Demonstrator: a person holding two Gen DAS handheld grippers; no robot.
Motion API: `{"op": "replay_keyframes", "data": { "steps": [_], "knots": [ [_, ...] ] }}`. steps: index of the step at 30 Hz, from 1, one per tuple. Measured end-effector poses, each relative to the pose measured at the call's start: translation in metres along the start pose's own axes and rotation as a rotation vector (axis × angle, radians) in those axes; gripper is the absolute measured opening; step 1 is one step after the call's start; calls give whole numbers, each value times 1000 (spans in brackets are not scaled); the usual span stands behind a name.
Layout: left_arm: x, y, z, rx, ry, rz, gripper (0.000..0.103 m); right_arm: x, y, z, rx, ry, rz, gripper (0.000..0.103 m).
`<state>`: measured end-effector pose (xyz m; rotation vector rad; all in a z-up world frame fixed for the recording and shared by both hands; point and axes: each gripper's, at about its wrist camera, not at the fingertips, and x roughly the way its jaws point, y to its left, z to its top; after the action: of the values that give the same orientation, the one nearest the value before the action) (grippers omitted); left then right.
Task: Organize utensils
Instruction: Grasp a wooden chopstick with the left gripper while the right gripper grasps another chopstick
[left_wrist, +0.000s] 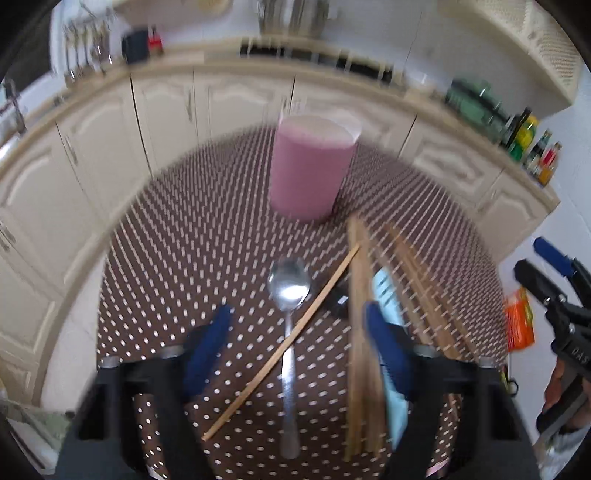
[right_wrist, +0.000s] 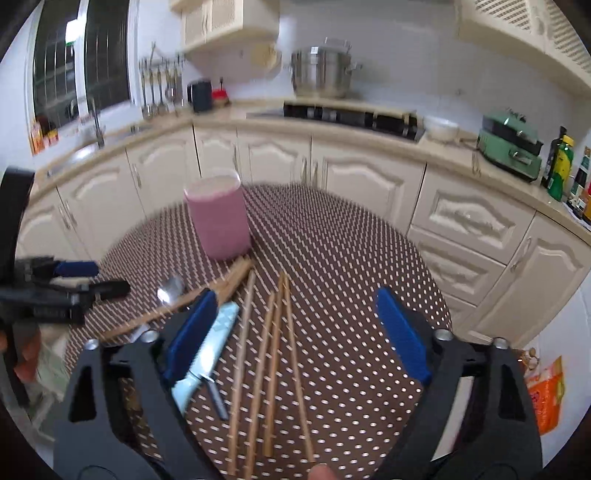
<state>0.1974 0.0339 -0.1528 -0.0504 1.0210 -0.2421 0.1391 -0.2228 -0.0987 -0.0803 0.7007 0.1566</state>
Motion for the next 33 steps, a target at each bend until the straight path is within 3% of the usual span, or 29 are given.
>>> {"op": "replay_keyframes", "data": {
  "steps": [3,9,12,17,20,29,33],
  "knots": [
    [27,2,0,49,88,-27,42,23,-6,-3,-18,104,23,77],
    [67,-28,-7,221,199,-2,36,56,-15,-7,-37,257,74,77],
    [84,-33,-6,243,221,58,18,67,-17,-8,-52,318,78,77],
    [91,-36,4,240,230,71,6,86,-21,-7,-61,407,108,63],
    [85,-31,18,216,235,58,6,103,-24,-5,-53,474,131,51],
    [57,-8,17,159,207,-3,6,137,-9,4,-104,592,167,38],
    [41,-4,20,135,179,-41,6,151,-1,13,-126,616,136,26]
  ]
}}
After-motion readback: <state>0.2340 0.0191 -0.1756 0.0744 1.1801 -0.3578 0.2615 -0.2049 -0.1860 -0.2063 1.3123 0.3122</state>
